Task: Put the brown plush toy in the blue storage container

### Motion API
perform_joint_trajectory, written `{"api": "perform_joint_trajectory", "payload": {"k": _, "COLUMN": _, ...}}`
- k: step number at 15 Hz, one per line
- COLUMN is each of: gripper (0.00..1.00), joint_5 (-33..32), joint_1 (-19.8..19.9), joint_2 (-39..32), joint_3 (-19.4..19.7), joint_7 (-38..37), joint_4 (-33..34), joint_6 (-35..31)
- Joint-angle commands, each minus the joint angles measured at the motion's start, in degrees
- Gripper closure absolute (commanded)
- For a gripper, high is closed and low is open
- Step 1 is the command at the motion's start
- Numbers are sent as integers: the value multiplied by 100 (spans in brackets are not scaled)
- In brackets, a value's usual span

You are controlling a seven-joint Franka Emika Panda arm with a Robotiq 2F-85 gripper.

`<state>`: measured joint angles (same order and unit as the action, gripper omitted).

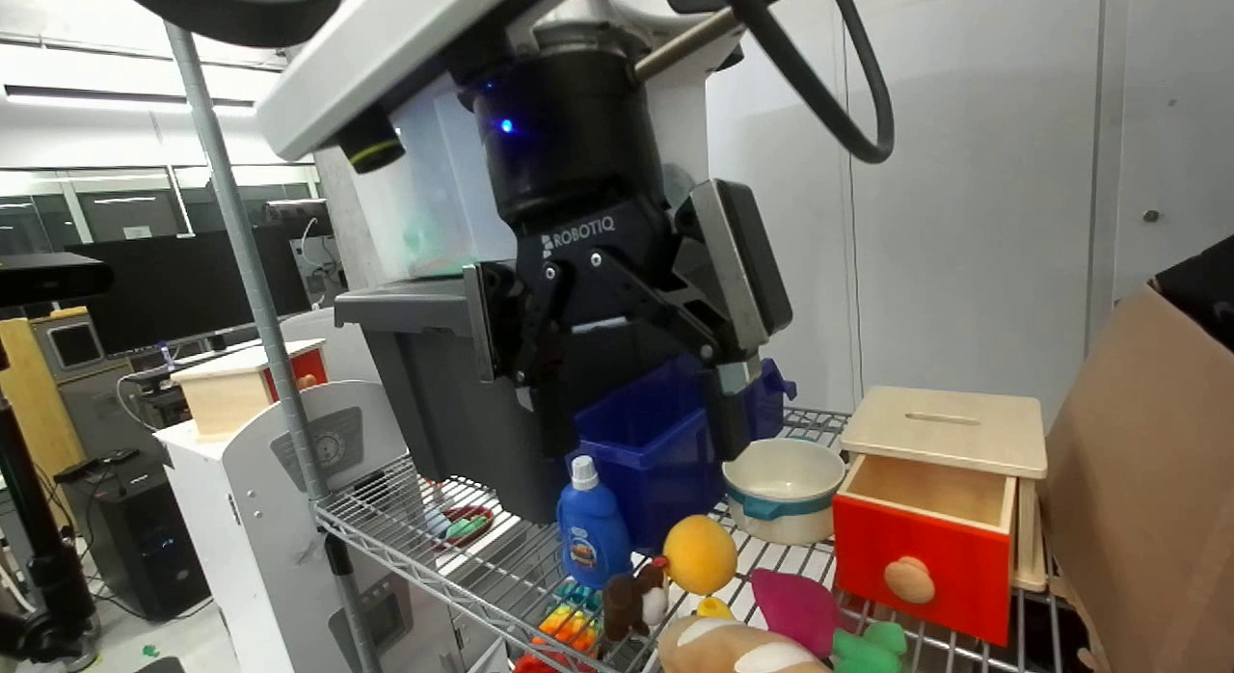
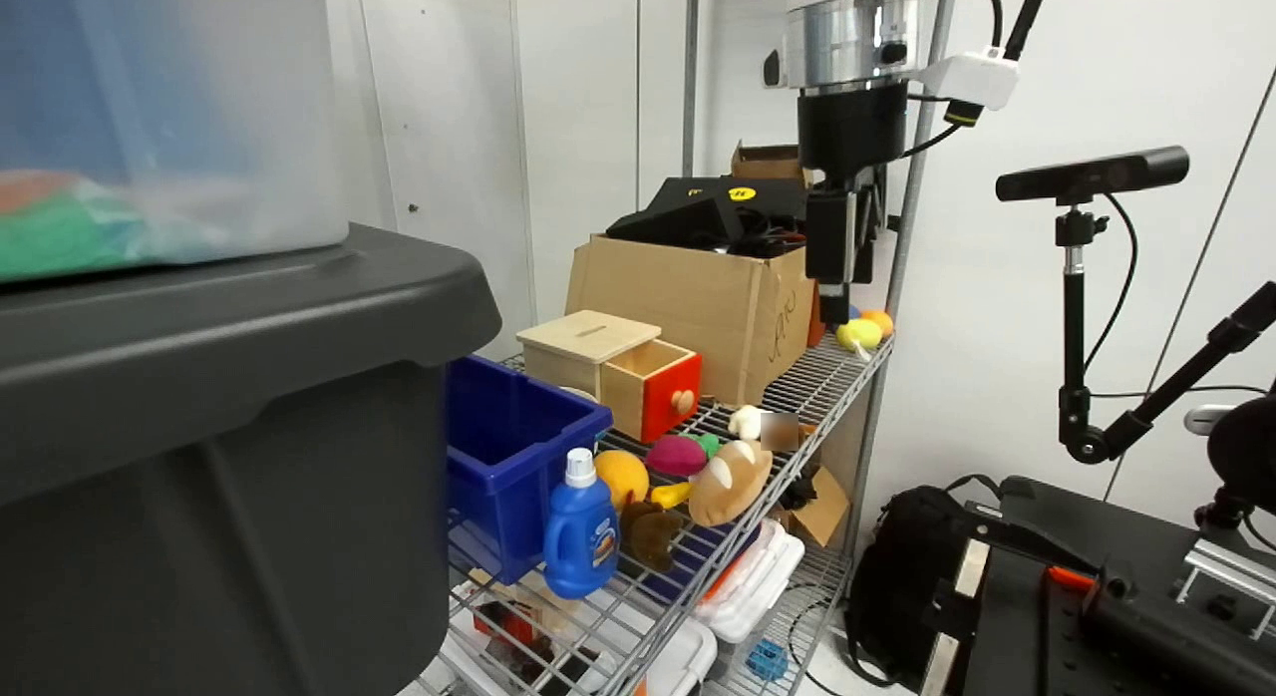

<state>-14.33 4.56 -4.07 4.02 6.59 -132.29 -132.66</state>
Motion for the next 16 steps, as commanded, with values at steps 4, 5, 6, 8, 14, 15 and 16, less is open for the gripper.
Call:
{"api": "perform_joint_trajectory", "payload": {"k": 4, "gripper": 0, "joint_5": 7, "joint_1": -34, "joint_2": -37, "joint_3": 8, "joint_7": 1, "joint_4": 34, "joint_6": 19}}
{"api": "perform_joint_trajectory", "payload": {"k": 5, "gripper": 0, "joint_5": 7, "joint_1": -34, "joint_2": -37, "joint_3": 8, "joint_7": 1, "joint_4": 32, "joint_6": 19}}
{"api": "perform_joint_trajectory", "payload": {"k": 6, "gripper": 0, "joint_5": 73, "joint_1": -18, "joint_2": 26, "joint_3": 19, "joint_7": -34, "joint_4": -116, "joint_6": -17}}
{"api": "perform_joint_trajectory", "payload": {"k": 8, "gripper": 0, "joint_5": 57, "joint_1": -17, "joint_2": 74, "joint_3": 29, "joint_7": -162, "joint_4": -258, "joint_6": -22}}
{"api": "perform_joint_trajectory", "payload": {"k": 14, "gripper": 0, "joint_5": -379, "joint_1": -41, "joint_2": 25, "joint_3": 56, "joint_7": -507, "joint_4": -69, "joint_6": 13}}
{"api": "perform_joint_trajectory", "payload": {"k": 15, "gripper": 0, "joint_5": -439, "joint_1": -21, "joint_2": 9, "joint_3": 72, "joint_7": -496, "joint_4": -30, "joint_6": -27}}
{"api": "perform_joint_trajectory", "payload": {"k": 16, "gripper": 0, "joint_5": -501, "joint_1": -8, "joint_2": -15, "joint_3": 83, "joint_7": -495, "joint_4": 18, "joint_6": -55}}
